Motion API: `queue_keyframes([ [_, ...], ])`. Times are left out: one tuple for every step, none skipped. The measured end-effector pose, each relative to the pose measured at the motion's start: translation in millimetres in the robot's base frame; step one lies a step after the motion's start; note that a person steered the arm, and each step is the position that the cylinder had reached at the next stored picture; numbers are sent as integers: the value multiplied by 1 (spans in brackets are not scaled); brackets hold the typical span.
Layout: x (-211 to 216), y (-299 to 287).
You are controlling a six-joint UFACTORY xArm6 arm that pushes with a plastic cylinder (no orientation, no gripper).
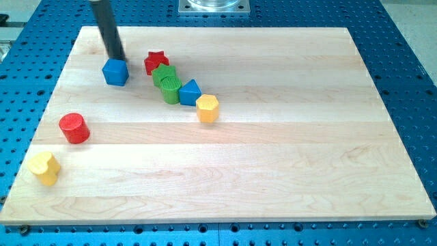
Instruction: Put the cube top of the red circle
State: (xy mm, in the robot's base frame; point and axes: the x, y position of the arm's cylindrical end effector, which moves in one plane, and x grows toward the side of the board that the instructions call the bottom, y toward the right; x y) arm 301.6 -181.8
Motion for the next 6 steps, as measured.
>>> queue_keyframes([
  [56,-17],
  [89,-35],
  [74,19],
  [105,55],
  [136,17],
  [138,-10],
])
